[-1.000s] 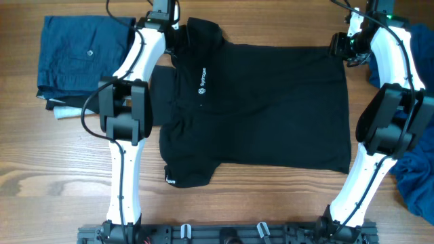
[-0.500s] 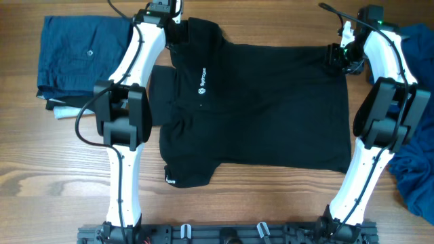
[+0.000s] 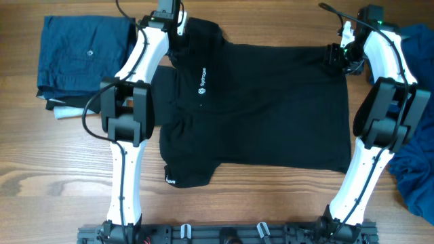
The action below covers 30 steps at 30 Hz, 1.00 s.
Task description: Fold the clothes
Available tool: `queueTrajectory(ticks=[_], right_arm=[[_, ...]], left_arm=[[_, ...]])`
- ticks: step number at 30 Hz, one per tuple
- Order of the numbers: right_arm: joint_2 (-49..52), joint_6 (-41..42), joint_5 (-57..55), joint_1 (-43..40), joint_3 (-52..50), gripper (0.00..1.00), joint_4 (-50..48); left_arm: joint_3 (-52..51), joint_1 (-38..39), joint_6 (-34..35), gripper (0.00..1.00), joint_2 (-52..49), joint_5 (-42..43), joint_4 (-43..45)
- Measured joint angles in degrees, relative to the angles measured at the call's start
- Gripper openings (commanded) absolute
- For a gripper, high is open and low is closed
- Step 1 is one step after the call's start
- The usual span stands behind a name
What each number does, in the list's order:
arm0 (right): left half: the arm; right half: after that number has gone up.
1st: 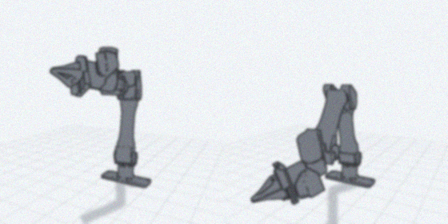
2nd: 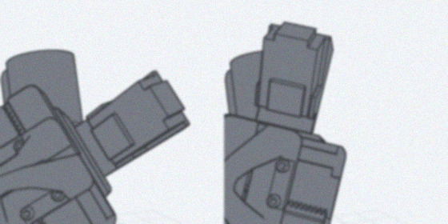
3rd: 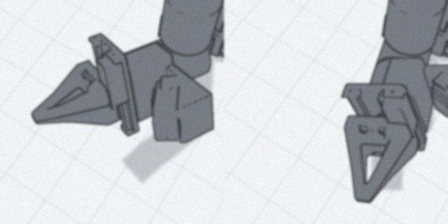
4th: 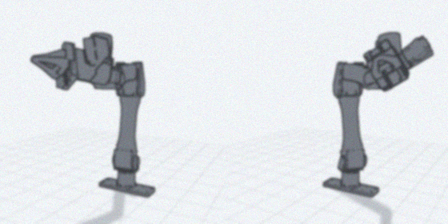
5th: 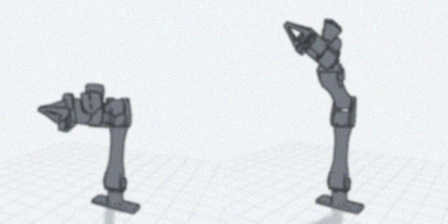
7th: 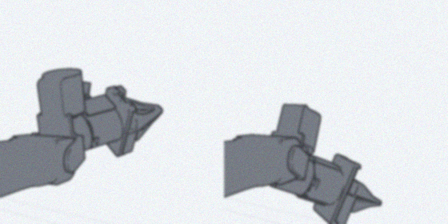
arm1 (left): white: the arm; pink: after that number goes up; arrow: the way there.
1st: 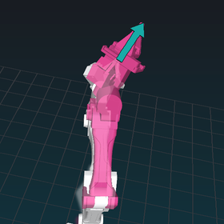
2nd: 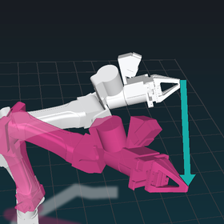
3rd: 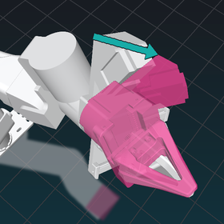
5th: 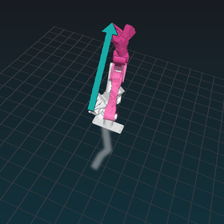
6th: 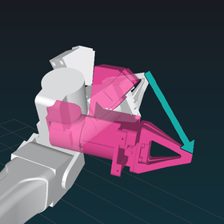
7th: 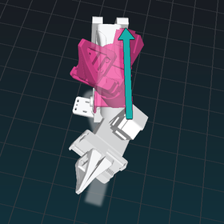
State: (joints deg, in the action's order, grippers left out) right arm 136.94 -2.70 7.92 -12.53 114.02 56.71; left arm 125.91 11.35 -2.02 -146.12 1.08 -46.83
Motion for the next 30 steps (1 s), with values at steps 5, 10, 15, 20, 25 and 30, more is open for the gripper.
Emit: queueTrajectory(ticks=[5,10,15,20,25,30], right_arm=[[0.0,0.0,0.0,0.0,0.0,0.67,-0.2],[0.0,0.0,0.0,0.0,0.0,0.70,-0.3],[0.0,0.0,0.0,0.0,0.0,0.70,-0.5],[0.0,-0.3,1.1,0.0,0.0,0.55,-2.0],[0.0,-0.7,5.5,0.0,0.2,0.54,-5.7],[0.0,-0.4,9.9,1.1,0.3,0.56,-10.3]], left_arm=[[0.0,-0.5,-0.3,0.04,-0.1,-0.2,0.1],[0.0,-1.7,1.3,0.04,-0.1,-2.1,0.1],[0.0,-5.1,2.8,0.04,-0.1,-2.8,0.2],[0.0,-6.4,3.6,0.06,-0.2,-3.7,0.8],[0.0,-5.1,3.8,0.13,-0.3,-4.7,2.1],[0.0,-3.8,3.9,0.16,-0.3,-4.9,2.3]])
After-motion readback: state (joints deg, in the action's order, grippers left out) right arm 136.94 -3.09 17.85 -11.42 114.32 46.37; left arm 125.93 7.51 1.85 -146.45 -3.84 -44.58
